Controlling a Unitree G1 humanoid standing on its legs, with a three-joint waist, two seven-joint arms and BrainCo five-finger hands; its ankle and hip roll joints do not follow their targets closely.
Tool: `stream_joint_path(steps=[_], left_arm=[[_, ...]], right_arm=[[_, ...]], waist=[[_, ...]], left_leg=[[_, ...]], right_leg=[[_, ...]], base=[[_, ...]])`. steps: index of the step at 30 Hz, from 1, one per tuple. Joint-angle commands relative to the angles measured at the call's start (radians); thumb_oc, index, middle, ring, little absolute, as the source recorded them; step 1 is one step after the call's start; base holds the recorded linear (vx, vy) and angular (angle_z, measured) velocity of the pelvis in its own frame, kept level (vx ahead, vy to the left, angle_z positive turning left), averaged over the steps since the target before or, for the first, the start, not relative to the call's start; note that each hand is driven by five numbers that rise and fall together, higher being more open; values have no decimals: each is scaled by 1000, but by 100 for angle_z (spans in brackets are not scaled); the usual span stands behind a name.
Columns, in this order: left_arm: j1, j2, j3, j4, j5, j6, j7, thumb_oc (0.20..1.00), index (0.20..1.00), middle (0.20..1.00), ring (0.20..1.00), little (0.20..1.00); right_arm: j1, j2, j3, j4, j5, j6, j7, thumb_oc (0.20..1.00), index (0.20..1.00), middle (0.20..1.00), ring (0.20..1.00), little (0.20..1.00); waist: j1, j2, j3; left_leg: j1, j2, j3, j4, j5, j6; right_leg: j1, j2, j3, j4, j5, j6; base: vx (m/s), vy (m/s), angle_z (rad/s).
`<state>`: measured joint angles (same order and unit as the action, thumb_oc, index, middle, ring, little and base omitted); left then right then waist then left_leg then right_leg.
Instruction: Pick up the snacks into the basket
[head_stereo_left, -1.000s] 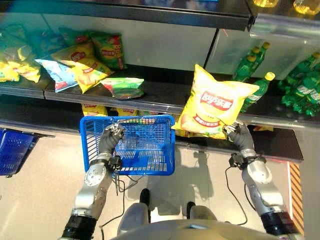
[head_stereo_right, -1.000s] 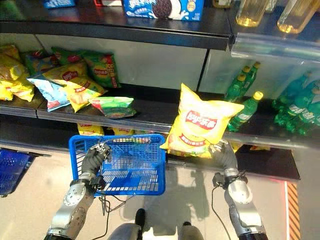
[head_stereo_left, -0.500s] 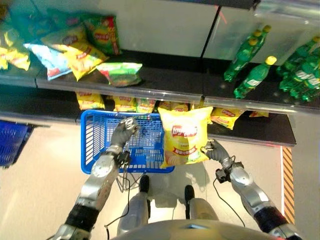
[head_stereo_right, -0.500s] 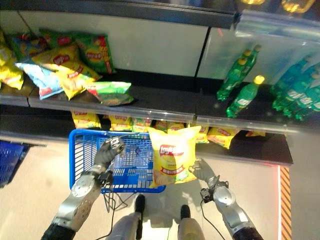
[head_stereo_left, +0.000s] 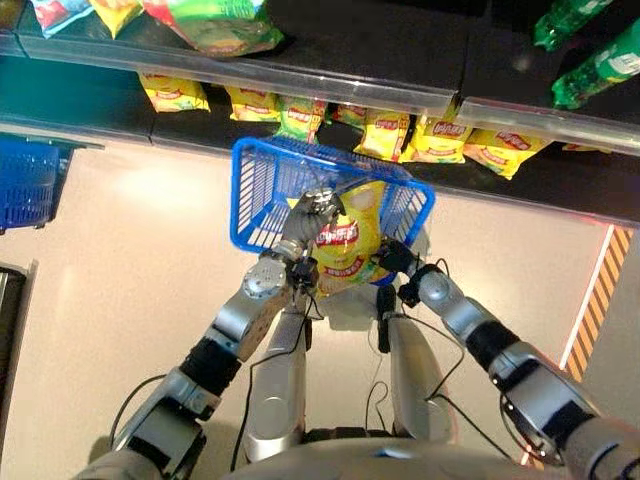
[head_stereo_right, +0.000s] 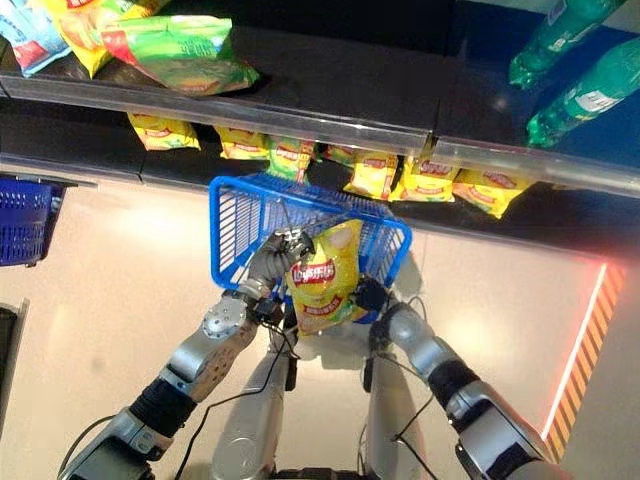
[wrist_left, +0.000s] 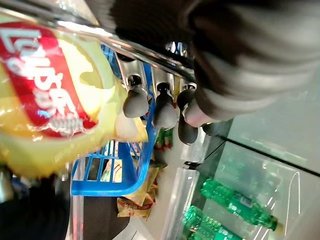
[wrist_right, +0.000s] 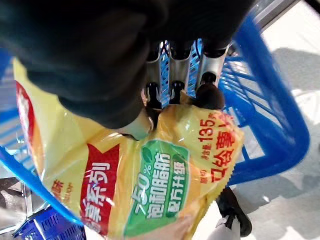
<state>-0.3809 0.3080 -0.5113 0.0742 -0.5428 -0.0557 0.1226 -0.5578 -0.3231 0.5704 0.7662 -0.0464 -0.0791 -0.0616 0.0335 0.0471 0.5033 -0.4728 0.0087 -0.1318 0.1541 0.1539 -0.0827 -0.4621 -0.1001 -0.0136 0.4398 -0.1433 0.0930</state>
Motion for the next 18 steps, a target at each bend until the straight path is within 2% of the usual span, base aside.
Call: stream_joint_path(steps=[1, 5, 6, 7, 8, 10, 18], left_arm=[[-110, -79, -30, -141, -56, -121, -15, 200, 200, 200, 200, 200], [-123, -82, -72, -145, -84, -116, -14, 200, 200, 200, 200, 200], [-130, -69, -78, -148, -90, -112, -14, 200, 200, 200, 200, 200], [-142, -83, -88, -137, -100, -105, -2, 200, 200, 200, 200, 200], [-153, -70, -96, -141, -107, -107, 0, 200, 200, 200, 200, 200], [-166, -56, -101, -161, -109, -101, 4, 200, 200, 200, 200, 200], [-166, -62, -86, -193, -93, -89, 5, 200, 200, 200, 200, 200]], right_arm=[[-57, 72, 21, -11, -28, -34, -44, 200, 200, 200, 200, 200], [-152, 111, 17, 96, -15, -15, -95, 200, 200, 200, 200, 200], [-217, 117, 21, 94, -21, 22, -109, 200, 200, 200, 200, 200], [-244, 179, 22, 203, -21, 17, -127, 200, 200, 200, 200, 200], [-274, 169, 26, 247, -18, 25, -124, 1000, 1000, 1000, 1000, 1000], [-311, 159, 19, 279, -10, 47, -140, 1000, 1000, 1000, 1000, 1000], [-315, 144, -8, 258, 31, 62, -145, 1000, 1000, 1000, 1000, 1000]], waist=[[38, -1, -31], [63, 14, -21], [65, 17, -15], [71, 22, -13], [76, 26, -15], [80, 26, -8], [81, 10, -1]], left_leg=[[8, -105, 30, 118, -172, 59], [22, -109, 29, 104, -170, 61], [26, -110, 29, 109, -175, 61], [27, -113, 28, 108, -175, 62], [26, -115, 28, 103, -170, 63], [30, -116, 29, 98, -168, 61], [41, -120, 25, 103, -175, 65]], right_leg=[[15, 15, -7, -187, 117, 27], [28, 10, -10, -196, 122, 29], [33, 7, -11, -195, 121, 29], [34, 6, -14, -195, 121, 29], [33, 4, -14, -201, 126, 30], [36, 4, -15, -205, 131, 32], [58, -4, -16, -218, 138, 36]], base=[[-9, -22, 6], [-3, -6, 5], [-15, 0, 3], [-20, 9, 7], [-14, 6, 8], [-23, 20, 11], [-3, 7, 5]])
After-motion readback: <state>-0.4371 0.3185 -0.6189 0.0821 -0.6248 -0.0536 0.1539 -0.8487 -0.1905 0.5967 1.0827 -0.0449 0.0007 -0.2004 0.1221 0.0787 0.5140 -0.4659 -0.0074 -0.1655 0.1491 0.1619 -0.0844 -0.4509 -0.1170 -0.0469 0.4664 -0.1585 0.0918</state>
